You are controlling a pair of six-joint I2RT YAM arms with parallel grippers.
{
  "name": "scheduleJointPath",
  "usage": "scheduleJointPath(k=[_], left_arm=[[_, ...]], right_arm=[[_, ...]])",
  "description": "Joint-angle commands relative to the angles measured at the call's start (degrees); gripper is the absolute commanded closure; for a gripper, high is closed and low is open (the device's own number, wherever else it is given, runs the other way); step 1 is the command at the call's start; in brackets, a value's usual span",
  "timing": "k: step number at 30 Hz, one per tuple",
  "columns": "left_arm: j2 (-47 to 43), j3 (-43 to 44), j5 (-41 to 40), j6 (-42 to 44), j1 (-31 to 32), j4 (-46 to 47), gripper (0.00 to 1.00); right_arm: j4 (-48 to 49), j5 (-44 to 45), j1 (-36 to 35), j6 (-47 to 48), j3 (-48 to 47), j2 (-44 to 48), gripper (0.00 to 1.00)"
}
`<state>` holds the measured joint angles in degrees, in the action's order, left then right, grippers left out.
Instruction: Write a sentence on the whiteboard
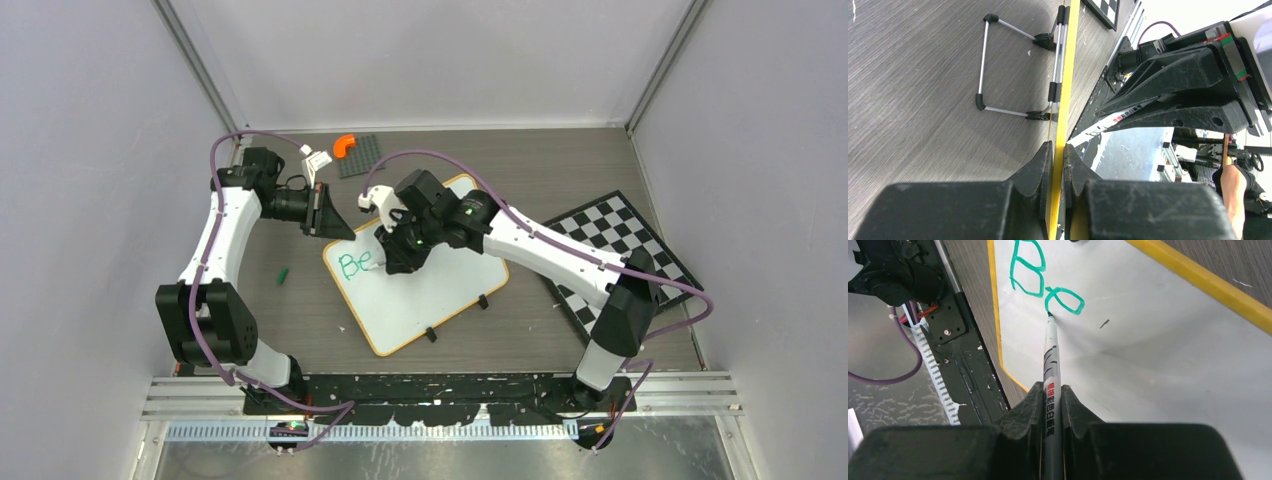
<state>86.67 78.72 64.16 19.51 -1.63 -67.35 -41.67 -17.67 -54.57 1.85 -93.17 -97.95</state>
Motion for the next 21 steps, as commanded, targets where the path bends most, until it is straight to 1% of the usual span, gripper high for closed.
scheduleJointPath(k=[1, 6, 13, 21], left_arm=[[-0.63, 0.69, -0.35, -1.26, 0.27, -1.13, 1.0], [-0.53, 0.79, -0.27, -1.39, 0.22, -1.14, 1.0], [-0.65, 0.81, -0.31, -1.36, 0.32, -1.06, 1.0], [-0.73, 0.76, -0.35, -1.57, 0.32, -1.06, 1.0]], right_arm=[[1.02, 3.59, 2.2, 1.34, 0.79, 3.03, 1.0], [0.06, 3.75, 2.54, 1.84, -0.38, 3.61, 1.0], [-1.41, 1.49, 2.57, 2.19, -2.28, 5.27, 1.0], [-0.84, 3.17, 2.56, 2.64, -3.18, 3.94, 1.0]])
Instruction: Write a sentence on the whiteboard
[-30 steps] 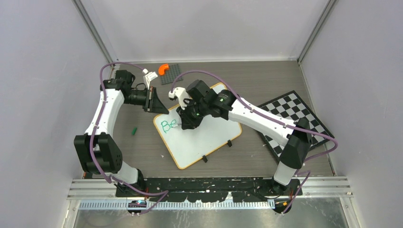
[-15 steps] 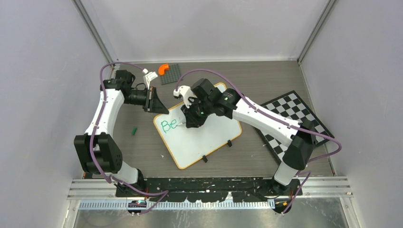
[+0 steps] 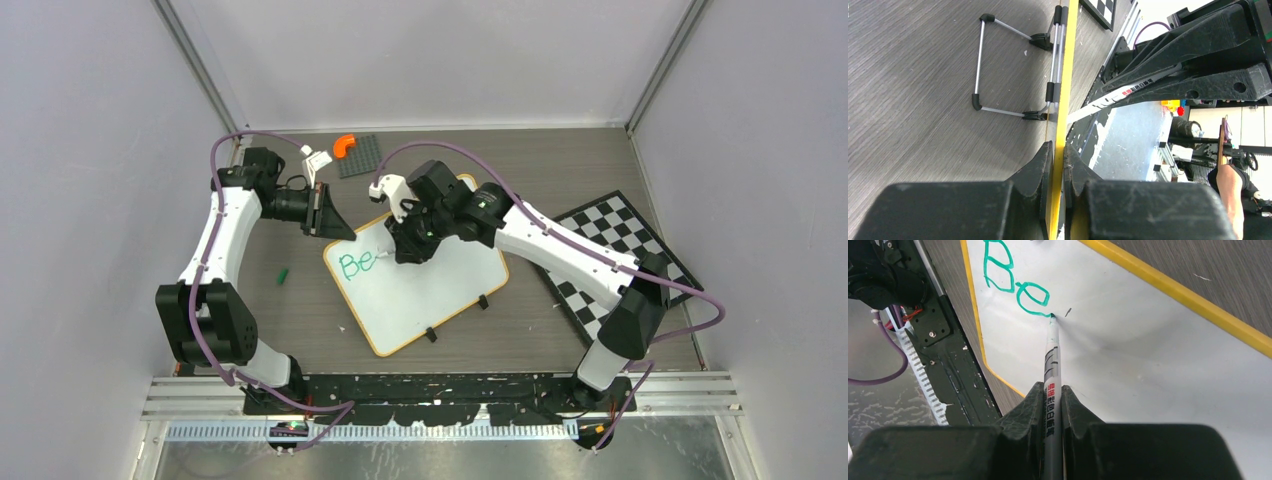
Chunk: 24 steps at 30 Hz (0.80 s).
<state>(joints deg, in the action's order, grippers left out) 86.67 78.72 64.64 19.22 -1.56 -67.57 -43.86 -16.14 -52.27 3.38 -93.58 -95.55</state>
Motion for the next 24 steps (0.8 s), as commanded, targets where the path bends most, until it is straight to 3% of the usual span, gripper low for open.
scheduleJointPath(k=[1, 24], left_arm=[[-0.75, 0.78, -0.9, -1.29, 0.28, -0.81, 1.0], [-0.59, 0.88, -1.05, -1.35, 0.29, -0.82, 1.0]], right_arm=[[1.54, 1.64, 0.26, 1.06, -2.94, 1.42, 1.0], [0.09, 2.6, 2.8, 1.77, -2.21, 1.54, 1.0]])
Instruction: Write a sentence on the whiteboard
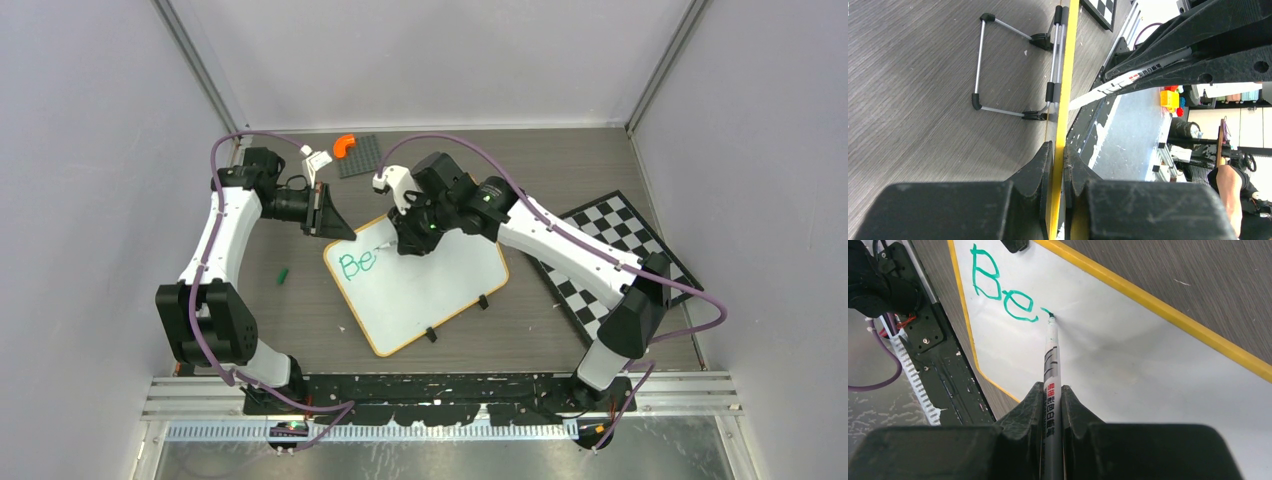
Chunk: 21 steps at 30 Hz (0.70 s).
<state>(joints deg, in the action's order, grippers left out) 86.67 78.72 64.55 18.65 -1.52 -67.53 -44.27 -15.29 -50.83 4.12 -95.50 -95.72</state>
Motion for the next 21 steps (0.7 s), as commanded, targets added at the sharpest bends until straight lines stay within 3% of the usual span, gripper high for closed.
scheduleJointPath(k=[1, 21], left_arm=[[-0.56, 0.84, -0.95, -0.8, 0.21, -0.88, 1.0], [-0.91, 0.88, -0.85, -0.97, 0.21, -0.73, 1.0]], right_arm=[[0.38, 1.83, 1.35, 1.13, -0.18, 1.95, 1.0], [0.45, -1.15, 1.33, 0.54, -4.64, 1.32, 1.0]])
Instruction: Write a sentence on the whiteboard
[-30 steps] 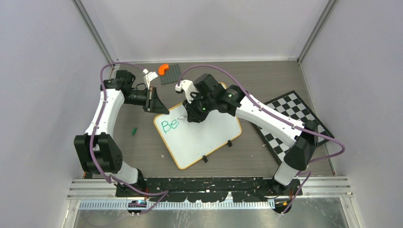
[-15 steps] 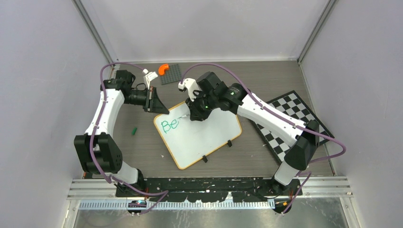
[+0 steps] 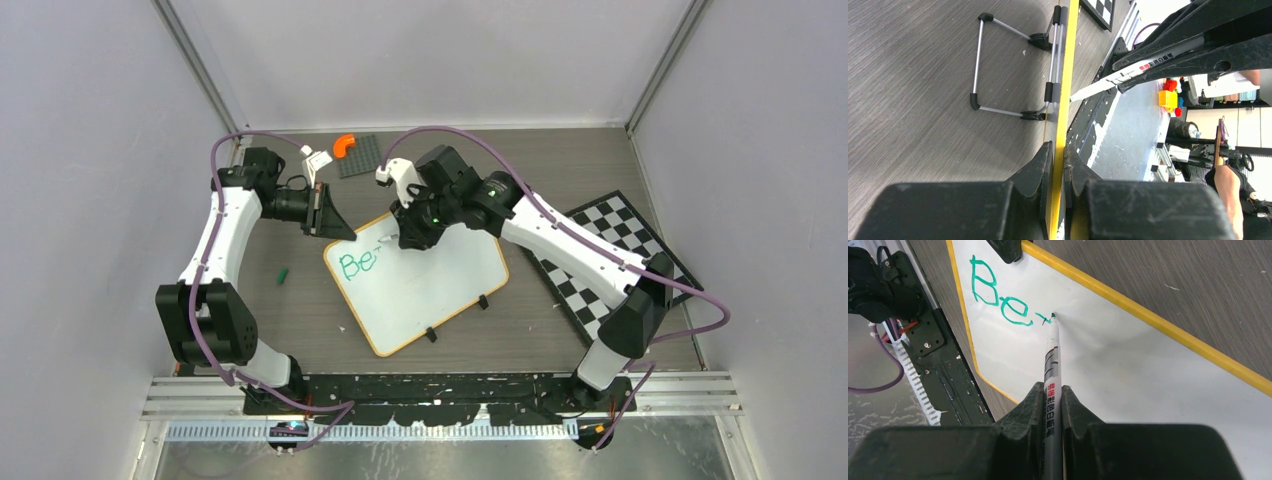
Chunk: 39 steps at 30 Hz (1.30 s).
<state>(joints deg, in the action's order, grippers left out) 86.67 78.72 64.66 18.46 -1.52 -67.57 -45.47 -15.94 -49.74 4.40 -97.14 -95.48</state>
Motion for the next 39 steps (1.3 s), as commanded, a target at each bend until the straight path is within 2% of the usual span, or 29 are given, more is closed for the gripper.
scheduleJointPath(k=[1, 7, 29, 39], left_arm=[[-0.99, 0.86, -1.0, -0.79, 0.25, -0.73, 1.0], [-1.11, 0.66, -1.23, -0.65, 0.25, -0.66, 1.0], [-0.9, 0.6, -1.54, -0.78, 0.25, -0.63, 1.0], [-1.16, 0.56, -1.56, -0.97, 0.24, -0.49, 1.0]], right_arm=[[1.74, -0.5, 0.17, 0.25, -3.21, 0.82, 1.0], [1.87, -0.53, 0.23, 0.35, -4.06, -0.87, 1.0], [3.11, -0.85, -0.54, -0.08, 5.13, 2.14, 1.0], [0.33, 0.97, 0.32, 1.66, 2.87, 3.63, 1.0]])
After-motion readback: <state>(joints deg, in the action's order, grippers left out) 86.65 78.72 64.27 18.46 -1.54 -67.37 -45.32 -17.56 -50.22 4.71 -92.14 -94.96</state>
